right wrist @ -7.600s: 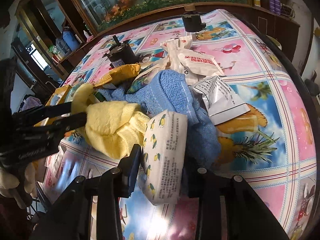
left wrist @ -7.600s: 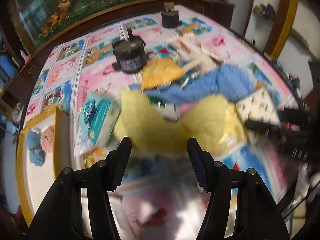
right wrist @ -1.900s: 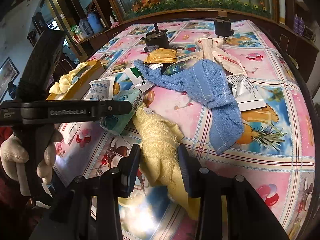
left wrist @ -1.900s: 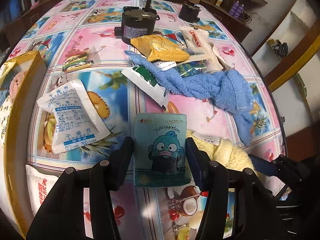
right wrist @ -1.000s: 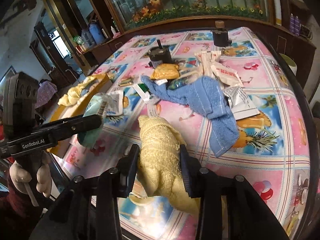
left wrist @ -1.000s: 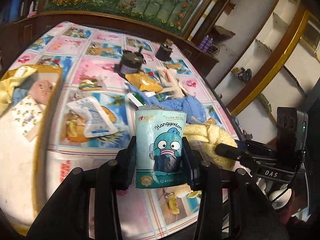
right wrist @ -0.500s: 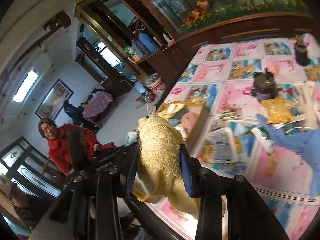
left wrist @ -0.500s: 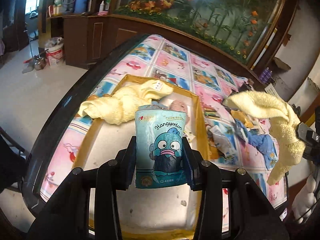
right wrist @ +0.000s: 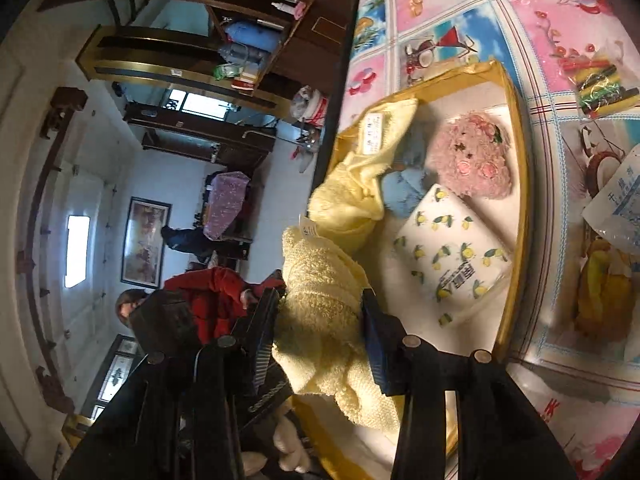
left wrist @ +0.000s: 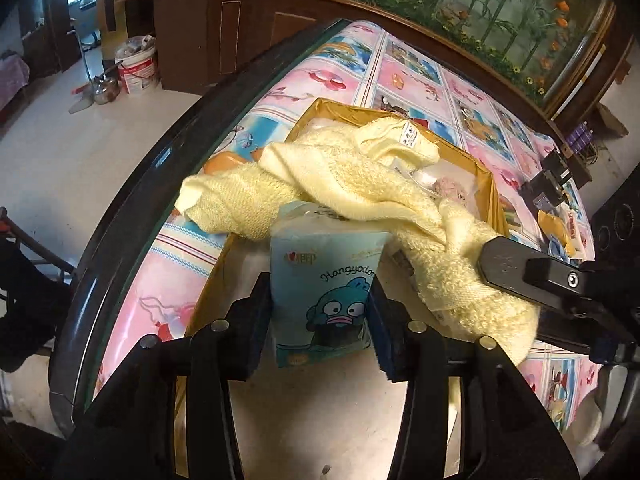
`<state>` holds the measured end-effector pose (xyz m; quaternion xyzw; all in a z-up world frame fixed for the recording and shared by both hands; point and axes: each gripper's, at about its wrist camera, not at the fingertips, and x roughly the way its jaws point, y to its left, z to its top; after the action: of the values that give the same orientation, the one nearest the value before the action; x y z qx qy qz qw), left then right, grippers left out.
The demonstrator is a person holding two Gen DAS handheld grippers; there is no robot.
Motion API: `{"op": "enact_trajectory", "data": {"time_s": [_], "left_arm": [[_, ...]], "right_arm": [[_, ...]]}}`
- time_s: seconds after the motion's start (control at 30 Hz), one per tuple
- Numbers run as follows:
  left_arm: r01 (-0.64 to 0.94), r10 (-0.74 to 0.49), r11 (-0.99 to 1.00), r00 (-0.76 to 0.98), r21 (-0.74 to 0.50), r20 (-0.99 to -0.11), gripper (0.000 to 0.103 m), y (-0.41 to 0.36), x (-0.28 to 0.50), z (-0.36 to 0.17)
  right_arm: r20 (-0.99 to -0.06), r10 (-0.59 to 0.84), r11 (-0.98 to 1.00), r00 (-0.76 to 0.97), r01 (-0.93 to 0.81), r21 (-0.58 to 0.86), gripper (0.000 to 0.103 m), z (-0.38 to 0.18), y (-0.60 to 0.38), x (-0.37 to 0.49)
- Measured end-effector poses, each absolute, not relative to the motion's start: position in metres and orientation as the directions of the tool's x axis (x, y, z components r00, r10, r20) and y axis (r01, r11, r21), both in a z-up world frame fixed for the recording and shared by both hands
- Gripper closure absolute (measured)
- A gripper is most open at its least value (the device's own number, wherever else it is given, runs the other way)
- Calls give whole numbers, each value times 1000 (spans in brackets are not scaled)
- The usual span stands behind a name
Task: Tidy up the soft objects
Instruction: 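Carry the tissue pack and towel into the box and release both, then withdraw both tools from the box and move the right toward a white packet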
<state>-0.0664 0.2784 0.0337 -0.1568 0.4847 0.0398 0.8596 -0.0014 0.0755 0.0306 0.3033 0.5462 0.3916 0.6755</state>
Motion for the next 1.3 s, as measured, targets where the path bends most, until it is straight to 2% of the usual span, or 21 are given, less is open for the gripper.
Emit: {"op": "enact_trajectory", "data": {"time_s": [0.23, 0.47, 0.6, 0.67, 0.73, 0.8, 0.97, 1.07, 1.13, 1.3], "left_arm": [[-250, -105, 930, 525, -271, -844, 54, 286, -76, 41], [-278, -80, 924, 535, -265, -841, 54, 290, -84, 49], [-285, -8, 939, 539, -192, -842, 54, 283, -90, 55], [-283, 67, 953, 543, -107, -837, 54, 277, -92, 59], [-255, 112, 966, 545, -37, -831, 50, 268, -91, 61], [-254, 108, 966, 545, -41, -831, 50, 267, -92, 63], [-324, 187, 945, 633, -38, -751, 50, 265, -113, 91], [-267, 122, 958, 707, -103, -697, 50, 250, -128, 109], [-171, 19, 972, 736, -158, -677, 50, 230, -134, 115], [53, -207, 970, 699, -238, -685, 50, 165, -133, 103]], "right_arm": [[-618, 759, 647, 205, -342, 682, 57, 50, 88, -14], [-613, 734, 675, 293, -417, 609, 55, 67, 81, -13], [-595, 726, 685, 344, -443, 578, 55, 82, 58, -16], [-593, 713, 699, 374, -450, 556, 55, 87, 44, -20], [-590, 706, 706, 391, -451, 546, 55, 90, 30, -25], [-587, 700, 712, 406, -455, 535, 55, 93, 14, -31], [-571, 660, 752, 489, -421, 508, 55, 100, -47, -43], [-570, 617, 785, 543, -368, 498, 55, 101, -90, -47], [-581, 576, 813, 575, -327, 482, 55, 96, -116, -51], [-621, 532, 837, 575, -251, 485, 55, 73, -154, -55]]}}
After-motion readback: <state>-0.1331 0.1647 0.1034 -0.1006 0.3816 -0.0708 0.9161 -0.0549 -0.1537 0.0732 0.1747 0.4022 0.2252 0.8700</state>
